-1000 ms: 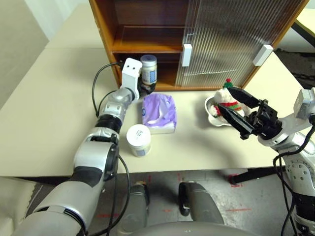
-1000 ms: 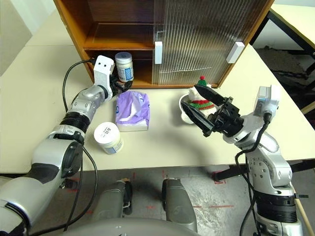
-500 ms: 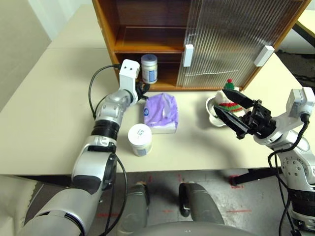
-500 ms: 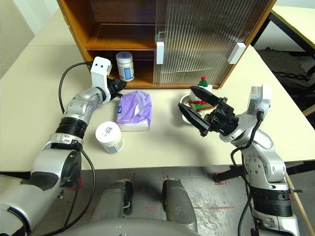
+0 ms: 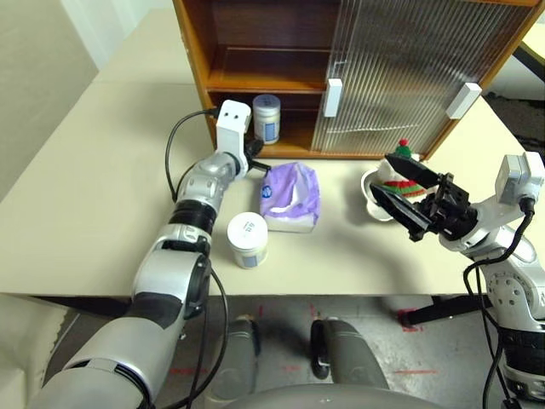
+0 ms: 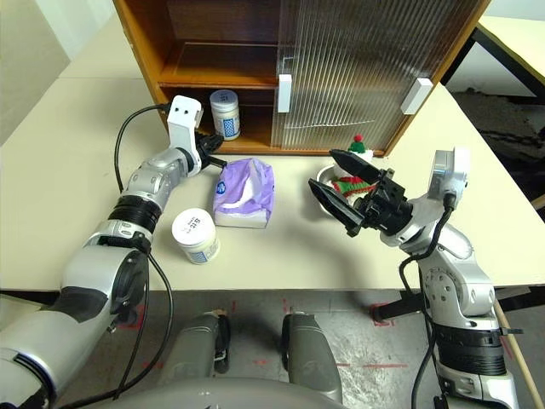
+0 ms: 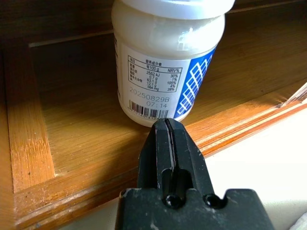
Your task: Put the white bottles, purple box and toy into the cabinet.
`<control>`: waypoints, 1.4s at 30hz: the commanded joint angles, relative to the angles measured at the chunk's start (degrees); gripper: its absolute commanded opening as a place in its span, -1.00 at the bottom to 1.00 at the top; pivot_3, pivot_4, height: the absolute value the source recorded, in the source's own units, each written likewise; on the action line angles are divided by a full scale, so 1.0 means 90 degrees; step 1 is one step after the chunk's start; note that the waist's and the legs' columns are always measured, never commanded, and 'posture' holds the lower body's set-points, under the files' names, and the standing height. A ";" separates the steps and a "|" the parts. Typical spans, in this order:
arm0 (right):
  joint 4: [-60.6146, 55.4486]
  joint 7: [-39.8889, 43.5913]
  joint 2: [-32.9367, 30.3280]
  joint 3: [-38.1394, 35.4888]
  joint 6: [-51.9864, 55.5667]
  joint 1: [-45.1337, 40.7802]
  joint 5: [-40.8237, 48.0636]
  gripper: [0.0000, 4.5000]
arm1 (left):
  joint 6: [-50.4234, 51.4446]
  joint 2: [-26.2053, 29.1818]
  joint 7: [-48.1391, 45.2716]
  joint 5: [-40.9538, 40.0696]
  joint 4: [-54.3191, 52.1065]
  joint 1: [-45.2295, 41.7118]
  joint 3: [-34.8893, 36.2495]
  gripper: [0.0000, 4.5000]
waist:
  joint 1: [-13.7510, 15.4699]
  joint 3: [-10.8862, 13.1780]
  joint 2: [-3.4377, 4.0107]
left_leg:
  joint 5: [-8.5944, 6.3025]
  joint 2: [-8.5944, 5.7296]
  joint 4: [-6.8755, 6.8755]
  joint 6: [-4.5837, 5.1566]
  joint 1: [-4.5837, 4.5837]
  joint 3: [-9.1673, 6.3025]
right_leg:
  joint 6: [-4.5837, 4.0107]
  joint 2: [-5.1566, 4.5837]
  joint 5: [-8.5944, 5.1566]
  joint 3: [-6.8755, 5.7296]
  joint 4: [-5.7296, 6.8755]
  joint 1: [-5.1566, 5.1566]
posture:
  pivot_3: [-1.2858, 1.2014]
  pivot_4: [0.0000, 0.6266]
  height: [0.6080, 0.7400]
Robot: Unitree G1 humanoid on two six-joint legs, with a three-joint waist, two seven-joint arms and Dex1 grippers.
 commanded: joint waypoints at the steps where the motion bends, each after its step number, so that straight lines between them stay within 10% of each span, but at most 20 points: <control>1: -0.0026 0.0037 -0.0028 -0.0050 -0.0093 0.0066 -0.0046 1.00 | 0.0141 0.0061 -0.0061 0.0008 -0.0399 0.0151 -0.0110 -1.00 | -0.0001 0.0000 0.0001 | 0.0000 0.0000 0.0000 0.0000 0.0000 0.0000 | 0.0000 0.0000 0.0000 0.0000 0.0000 0.0000 | 0.03 -0.82 1.00; 8: 0.0059 0.0053 0.0016 0.0025 -0.0131 -0.0022 -0.0089 1.00 | 0.0220 0.0265 0.0207 0.0097 -0.1368 0.0655 -0.0201 -1.00 | -0.0002 -0.0023 0.0015 | 0.0000 0.0003 0.0000 0.0000 0.0003 -0.0001 | -0.0002 0.0003 0.0001 0.0002 0.0003 0.0000 | 0.04 -0.82 1.00; 42: -0.0328 -0.0155 -0.0044 -0.0129 -0.0193 0.0349 -0.0062 1.00 | -0.1406 -0.0465 0.0237 0.0400 0.1641 -0.1011 -0.0479 -1.00 | -0.0187 -0.0183 0.0041 | 0.0001 0.0006 0.0026 0.0001 -0.0017 -0.0008 | 0.0003 0.0007 0.0013 -0.0021 -0.0014 0.0006 | -0.01 -0.88 1.00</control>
